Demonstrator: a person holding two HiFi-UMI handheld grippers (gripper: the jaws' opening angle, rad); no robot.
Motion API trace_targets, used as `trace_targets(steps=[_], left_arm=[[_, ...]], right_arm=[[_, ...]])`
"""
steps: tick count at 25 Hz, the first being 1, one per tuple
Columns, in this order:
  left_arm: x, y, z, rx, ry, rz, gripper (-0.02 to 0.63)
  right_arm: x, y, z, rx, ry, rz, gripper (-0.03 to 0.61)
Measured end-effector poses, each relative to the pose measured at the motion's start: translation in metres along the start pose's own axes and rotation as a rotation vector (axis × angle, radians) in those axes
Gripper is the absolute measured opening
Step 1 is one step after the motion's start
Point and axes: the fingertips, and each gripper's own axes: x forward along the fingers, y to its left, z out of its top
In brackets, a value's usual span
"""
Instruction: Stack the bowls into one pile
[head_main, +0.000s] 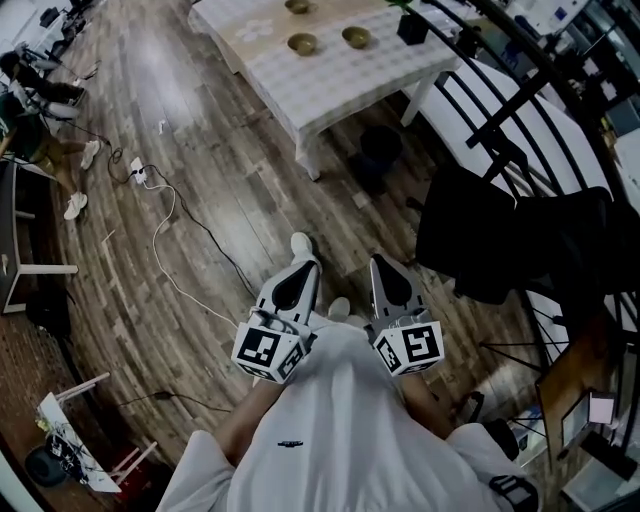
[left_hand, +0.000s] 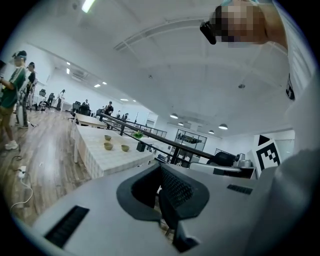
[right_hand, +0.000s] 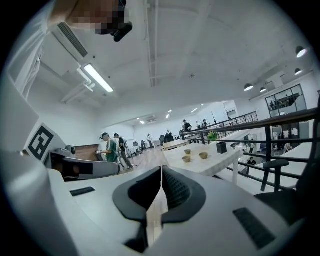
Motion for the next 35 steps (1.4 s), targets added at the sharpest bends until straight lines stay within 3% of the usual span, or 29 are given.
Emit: trace_targets(steps=[6,19,25,35], left_arm=[[0.055,0.047,0.024,-0.044,-0.006,-0.003,0.017],[0.158,0.2,0.134,-0.045,-0.02,-0.074,0.017],[0.183,0.268,0.155,-0.081,-0.013,-0.104,0.017],[0.225,0.312,0.173,-0.119,-0.016,-0.1,0.017]], right_arm=[[0.065,-0.024,0.016,-0.029,0.028,0.002,0.035],[0.267,-0.033,0.087,-0.096,0.022,-0.054,0.035],[0.34,-0.024,0.102,-0.101,0.028,-0.097,0.035],[0.407,-0.034,0.107,-0.109,0.06,-0.056,0.035]])
